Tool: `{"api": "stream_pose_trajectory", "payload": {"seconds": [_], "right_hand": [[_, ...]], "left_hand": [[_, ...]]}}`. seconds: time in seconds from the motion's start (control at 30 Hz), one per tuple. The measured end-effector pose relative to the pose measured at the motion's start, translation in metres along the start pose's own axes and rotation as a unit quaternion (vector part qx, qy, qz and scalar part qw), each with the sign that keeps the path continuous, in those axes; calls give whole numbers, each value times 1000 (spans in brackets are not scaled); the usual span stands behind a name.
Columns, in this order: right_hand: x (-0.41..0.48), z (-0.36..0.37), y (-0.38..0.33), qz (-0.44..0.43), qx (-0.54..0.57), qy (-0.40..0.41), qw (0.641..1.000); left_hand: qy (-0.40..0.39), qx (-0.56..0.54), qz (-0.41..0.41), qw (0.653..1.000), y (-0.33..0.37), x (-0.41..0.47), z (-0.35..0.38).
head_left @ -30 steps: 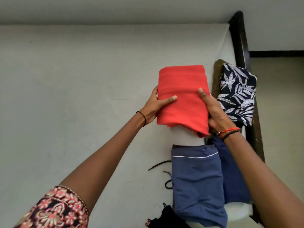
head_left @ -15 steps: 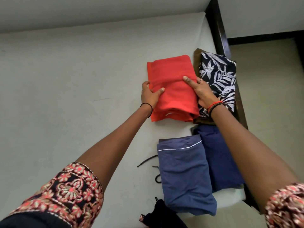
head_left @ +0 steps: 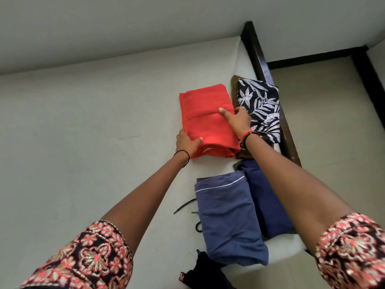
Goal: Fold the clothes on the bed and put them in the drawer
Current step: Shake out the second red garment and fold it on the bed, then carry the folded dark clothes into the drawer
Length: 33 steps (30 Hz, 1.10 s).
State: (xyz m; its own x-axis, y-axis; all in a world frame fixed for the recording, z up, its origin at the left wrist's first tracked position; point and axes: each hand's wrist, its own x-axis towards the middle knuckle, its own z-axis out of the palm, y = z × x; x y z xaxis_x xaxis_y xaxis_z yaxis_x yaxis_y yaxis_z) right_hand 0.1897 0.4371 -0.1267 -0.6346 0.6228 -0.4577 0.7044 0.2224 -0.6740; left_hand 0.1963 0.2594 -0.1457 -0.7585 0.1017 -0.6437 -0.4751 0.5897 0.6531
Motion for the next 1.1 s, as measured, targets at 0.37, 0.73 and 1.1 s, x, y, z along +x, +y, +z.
{"api": "stream_pose_trajectory", "payload": {"seconds": [0.37, 0.73, 1.1], "right_hand": [[-71, -36, 33, 18, -24, 28, 999], [-178, -84, 81, 98, 38, 37, 994], [-229, -153, 130, 182, 58, 103, 976]], "left_hand": [[-32, -15, -39, 999, -26, -91, -6], [-82, -50, -46, 994, -39, -178, -5], [-108, -49, -22, 993, -14, -247, 54]]}}
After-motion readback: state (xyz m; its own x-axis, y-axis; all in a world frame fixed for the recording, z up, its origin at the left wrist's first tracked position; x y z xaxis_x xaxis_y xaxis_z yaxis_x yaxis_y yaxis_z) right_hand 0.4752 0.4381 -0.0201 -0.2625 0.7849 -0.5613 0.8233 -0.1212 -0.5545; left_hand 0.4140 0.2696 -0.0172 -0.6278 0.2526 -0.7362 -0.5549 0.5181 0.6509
